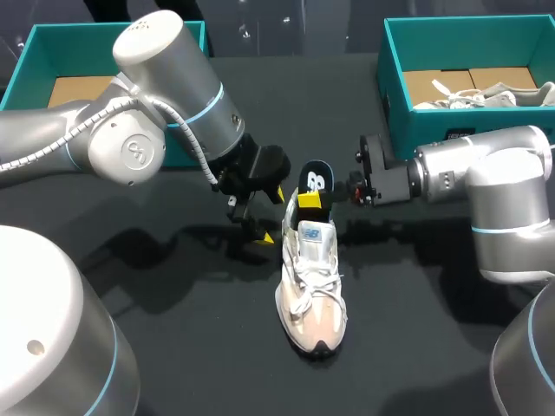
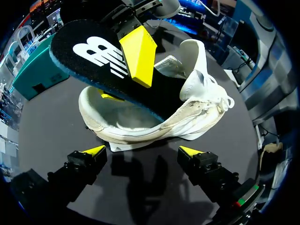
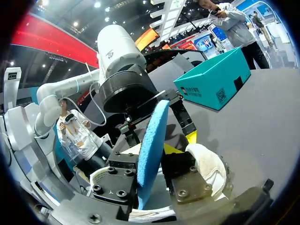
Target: Take the shoe out of the shoebox, open the shoe tongue, remove and reinsert the insole, then place the shoe into the shoebox
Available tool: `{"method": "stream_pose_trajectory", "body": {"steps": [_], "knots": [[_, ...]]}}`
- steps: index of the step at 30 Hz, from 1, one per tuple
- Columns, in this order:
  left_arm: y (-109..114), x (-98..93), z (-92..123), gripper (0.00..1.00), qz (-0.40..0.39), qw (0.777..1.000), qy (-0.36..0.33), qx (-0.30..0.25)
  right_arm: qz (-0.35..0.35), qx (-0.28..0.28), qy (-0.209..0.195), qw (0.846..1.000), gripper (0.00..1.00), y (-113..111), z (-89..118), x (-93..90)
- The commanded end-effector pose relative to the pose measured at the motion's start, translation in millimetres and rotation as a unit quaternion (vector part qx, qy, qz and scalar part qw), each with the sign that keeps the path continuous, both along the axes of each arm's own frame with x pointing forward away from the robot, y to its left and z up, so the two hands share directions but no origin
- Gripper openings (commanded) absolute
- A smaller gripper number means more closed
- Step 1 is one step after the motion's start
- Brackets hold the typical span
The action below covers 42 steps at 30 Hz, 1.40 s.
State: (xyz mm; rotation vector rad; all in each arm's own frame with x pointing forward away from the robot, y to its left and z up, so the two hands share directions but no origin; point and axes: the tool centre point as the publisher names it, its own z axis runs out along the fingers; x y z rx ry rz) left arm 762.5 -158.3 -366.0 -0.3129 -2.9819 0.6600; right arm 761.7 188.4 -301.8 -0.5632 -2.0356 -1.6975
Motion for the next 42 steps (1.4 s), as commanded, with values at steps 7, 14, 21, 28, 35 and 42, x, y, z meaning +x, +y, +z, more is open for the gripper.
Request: {"method": "stream_pose_trajectory", "body": {"steps": [7, 14, 21, 28, 35, 42], "knots": [[0, 0.3, -1, 1.00, -0.001, 1.000, 0.000, 0.000, 0.002, -0.003, 0.004, 1.000, 0.00, -5, 2, 5.9], [0, 0.3, -1, 1.00, -0.001, 1.000, 0.000, 0.000, 0.014, -0.010, 0.026, 1.000, 0.00, 2, -8, -0.3], [0, 0.3, -1, 1.00, -0.001, 1.000, 0.000, 0.000, 0.013, -0.012, 0.060, 0.998, 0.00, 1, -23, -20.3], [0, 0.3, -1, 1.00, -0.001, 1.000, 0.000, 0.000, 0.013, -0.023, 0.086, 0.996, 0.00, 3, -33, -36.3], [0, 0.3, -1, 1.00, -0.001, 1.000, 0.000, 0.000, 0.015, -0.024, 0.077, 0.997, 0.24, 5, -27, -34.1], [0, 0.3, -1, 1.00, -0.001, 1.000, 0.000, 0.000, 0.006, -0.020, 0.041, 0.999, 0.39, 3, -11, -21.0]]}}
